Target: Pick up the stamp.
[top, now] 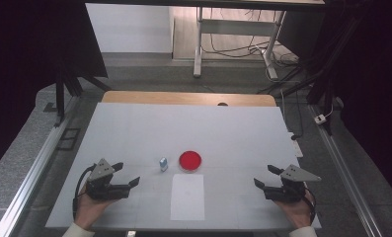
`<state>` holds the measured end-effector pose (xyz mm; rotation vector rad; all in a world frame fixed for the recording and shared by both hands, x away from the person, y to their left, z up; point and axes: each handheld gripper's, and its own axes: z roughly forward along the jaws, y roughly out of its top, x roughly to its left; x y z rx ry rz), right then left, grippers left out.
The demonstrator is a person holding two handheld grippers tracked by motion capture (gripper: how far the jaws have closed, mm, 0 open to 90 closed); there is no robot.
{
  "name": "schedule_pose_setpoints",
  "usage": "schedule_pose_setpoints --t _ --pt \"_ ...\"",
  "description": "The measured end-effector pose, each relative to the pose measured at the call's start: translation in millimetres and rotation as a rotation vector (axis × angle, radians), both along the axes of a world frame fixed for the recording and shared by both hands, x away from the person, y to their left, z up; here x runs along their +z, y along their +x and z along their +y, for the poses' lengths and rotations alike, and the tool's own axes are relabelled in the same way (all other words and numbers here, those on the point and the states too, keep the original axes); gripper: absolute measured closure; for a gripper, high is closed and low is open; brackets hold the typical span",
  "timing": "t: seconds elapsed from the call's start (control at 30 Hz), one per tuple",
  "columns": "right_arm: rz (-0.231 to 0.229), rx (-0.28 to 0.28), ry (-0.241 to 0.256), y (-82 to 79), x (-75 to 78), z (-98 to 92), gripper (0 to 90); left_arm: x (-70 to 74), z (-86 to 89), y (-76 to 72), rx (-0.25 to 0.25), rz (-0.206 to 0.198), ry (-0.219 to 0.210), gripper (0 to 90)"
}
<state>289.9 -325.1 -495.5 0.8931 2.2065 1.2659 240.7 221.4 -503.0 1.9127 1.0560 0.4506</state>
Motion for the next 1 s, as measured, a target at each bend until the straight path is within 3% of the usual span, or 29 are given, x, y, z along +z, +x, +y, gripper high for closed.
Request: schedule_pose_setpoints --t 0.23,0.7,1.0 --pt "-0.001 0.009 -0.002 -2.4 -0.8 4.7 24.7 7.6 -2.0 3.5 -0.016 -0.012 -0.002 17.8" --pt "0.006 0.033 -0.01 -3.6 -4.0 12.7 25.3 19.7 -11.5 14.7 -0.048 0.015 -0.012 18.7" --pt "-0.005 0.042 -0.001 -5.1 -1.7 16.7 25.5 28.2 -25.0 18.8 -0.086 0.012 0.01 19.1"
